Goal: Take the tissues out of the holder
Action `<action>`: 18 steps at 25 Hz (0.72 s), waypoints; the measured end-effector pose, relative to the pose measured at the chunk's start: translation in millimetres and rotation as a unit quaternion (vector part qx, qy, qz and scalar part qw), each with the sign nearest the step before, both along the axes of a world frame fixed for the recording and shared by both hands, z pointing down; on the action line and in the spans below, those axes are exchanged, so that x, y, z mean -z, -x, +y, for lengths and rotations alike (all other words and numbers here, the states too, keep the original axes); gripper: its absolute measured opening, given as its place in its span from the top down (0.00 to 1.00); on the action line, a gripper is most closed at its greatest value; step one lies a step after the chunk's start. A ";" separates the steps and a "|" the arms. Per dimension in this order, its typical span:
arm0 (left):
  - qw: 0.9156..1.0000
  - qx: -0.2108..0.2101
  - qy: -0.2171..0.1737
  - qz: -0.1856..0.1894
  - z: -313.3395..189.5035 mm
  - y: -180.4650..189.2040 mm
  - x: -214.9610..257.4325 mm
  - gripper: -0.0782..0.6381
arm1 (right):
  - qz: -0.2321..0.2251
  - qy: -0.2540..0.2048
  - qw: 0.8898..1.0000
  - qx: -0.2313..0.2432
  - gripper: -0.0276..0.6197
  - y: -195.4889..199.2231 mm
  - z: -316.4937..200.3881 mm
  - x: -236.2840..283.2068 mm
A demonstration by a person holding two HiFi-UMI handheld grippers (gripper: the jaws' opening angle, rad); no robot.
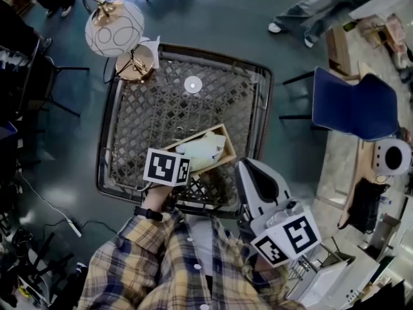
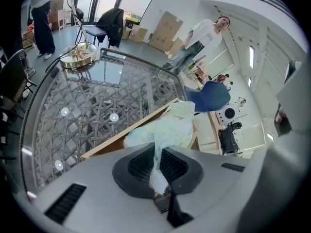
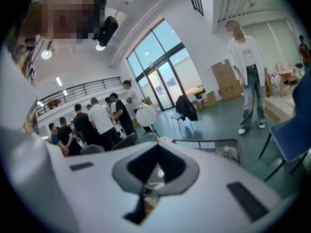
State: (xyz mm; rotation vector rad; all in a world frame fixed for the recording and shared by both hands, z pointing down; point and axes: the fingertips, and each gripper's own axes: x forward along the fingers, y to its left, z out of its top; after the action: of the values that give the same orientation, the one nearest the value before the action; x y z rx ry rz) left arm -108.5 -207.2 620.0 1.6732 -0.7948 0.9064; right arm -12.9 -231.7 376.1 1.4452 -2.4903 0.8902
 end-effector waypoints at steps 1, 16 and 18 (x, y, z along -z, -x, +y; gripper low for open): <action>1.000 0.003 -0.003 0.005 0.2 1.1 4.2 0.86 | 0.002 -0.002 1.000 0.001 0.94 1.5 1.5 1.8; 0.993 0.042 -0.081 0.073 -3.7 36.1 78.2 0.86 | 0.024 -0.041 0.999 0.016 0.94 29.5 20.0 28.9; 0.991 0.039 -0.104 0.079 -4.8 38.5 92.4 0.86 | 0.026 -0.042 0.999 0.016 0.94 33.8 21.0 29.0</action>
State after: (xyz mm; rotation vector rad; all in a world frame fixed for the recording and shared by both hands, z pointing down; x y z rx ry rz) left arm -146.9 -211.9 527.6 1.8562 -0.8621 0.6452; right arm -46.7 -210.8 347.1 1.4289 -2.5329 0.7418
